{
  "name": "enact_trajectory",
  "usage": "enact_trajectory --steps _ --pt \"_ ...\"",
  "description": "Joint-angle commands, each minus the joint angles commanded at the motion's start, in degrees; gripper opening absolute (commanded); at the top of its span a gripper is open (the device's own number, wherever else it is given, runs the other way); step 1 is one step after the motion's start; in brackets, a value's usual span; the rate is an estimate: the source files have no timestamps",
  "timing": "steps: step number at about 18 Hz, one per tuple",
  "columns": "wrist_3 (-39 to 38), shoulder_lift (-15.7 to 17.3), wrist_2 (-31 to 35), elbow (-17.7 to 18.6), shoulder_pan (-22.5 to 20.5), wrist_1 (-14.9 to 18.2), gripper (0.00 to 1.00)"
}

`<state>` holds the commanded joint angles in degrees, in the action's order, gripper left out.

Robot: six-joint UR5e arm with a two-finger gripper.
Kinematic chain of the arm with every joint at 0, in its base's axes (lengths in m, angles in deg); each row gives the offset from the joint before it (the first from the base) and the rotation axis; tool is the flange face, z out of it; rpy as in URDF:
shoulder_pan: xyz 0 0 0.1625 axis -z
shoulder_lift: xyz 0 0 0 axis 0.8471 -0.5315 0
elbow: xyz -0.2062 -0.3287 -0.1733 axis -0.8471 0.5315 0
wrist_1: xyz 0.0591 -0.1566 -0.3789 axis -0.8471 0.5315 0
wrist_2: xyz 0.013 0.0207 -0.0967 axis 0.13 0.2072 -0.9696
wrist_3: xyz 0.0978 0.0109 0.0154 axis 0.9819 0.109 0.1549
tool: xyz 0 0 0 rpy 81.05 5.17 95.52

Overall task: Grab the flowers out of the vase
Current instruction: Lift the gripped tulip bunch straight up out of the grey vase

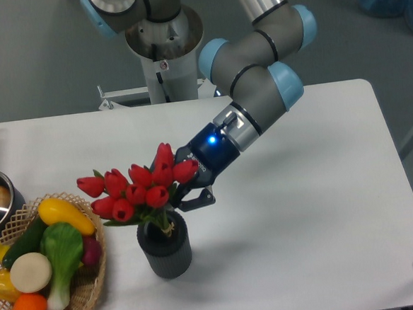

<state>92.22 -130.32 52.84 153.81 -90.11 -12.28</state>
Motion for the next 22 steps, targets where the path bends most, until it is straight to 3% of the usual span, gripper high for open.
enact_trajectory --steps 14,22 --pt "-2.2 2.3 -4.1 -1.4 -0.5 0.1 0.10" --pt "-13.6 6.4 -4.5 -2.7 -1.1 0.2 0.10"
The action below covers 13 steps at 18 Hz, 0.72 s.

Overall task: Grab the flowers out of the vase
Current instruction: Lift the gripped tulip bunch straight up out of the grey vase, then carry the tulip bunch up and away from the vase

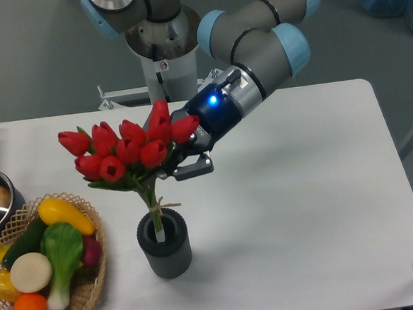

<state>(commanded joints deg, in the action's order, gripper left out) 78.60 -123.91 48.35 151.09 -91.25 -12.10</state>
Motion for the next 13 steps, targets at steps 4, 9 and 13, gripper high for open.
enact_trajectory --steps 4,9,13 --pt "-6.0 3.0 0.7 -0.2 -0.1 0.3 0.10" --pt "-12.6 5.0 5.1 -1.6 -0.9 0.4 0.10" --pt "-15.0 4.8 13.7 -3.6 -3.1 0.4 0.10"
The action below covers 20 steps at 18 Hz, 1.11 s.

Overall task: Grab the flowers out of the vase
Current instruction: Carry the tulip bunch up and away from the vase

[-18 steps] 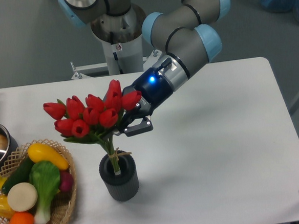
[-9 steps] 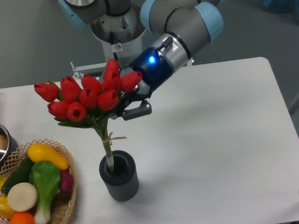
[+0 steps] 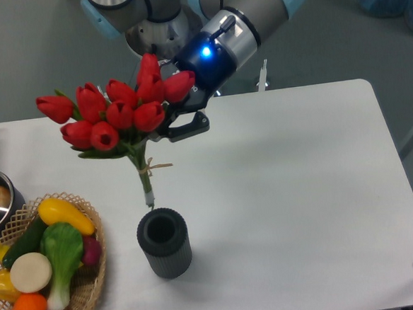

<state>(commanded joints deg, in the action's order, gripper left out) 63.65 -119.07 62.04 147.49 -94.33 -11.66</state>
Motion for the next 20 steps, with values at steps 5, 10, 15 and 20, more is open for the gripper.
enact_trajectory --steps 5,10,15,20 --pt "0.6 -1.0 1.1 -1.0 -3.3 -0.1 0.09" --pt "1.2 -2.2 1.0 -0.8 -5.5 -0.4 0.06" --pt "3.0 -1.7 1.0 1.1 -6.2 -0.4 0.06" --pt "3.0 -1.4 0.8 1.6 -6.5 -0.5 0.06"
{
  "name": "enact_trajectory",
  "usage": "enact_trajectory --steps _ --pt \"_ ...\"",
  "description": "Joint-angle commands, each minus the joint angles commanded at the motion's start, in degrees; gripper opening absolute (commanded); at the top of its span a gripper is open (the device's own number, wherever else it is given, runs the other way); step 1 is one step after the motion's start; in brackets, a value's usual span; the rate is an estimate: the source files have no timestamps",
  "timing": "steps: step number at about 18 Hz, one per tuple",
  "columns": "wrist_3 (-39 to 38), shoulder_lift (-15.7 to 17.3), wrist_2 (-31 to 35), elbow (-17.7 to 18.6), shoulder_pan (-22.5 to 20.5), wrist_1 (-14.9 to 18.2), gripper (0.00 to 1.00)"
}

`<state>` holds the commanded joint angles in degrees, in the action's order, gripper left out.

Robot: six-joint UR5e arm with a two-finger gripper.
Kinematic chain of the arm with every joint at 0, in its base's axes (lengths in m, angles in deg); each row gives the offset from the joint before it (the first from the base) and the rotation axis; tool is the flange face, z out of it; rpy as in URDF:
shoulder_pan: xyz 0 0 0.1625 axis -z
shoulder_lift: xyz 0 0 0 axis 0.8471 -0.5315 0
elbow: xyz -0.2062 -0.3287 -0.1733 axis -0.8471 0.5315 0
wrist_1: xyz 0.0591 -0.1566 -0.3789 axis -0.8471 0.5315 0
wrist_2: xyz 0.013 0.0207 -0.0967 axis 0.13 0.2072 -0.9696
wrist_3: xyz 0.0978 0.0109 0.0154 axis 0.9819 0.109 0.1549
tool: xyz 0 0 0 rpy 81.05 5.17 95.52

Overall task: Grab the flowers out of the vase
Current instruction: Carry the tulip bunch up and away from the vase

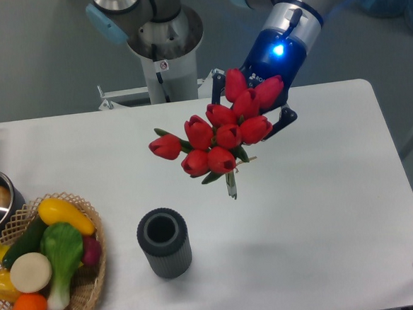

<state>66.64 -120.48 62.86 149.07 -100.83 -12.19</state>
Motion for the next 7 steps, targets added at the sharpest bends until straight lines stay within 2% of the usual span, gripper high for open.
enact_trajectory --steps 7 --pt "0.0 0.0 -0.1 -0.2 -0.1 0.1 0.06"
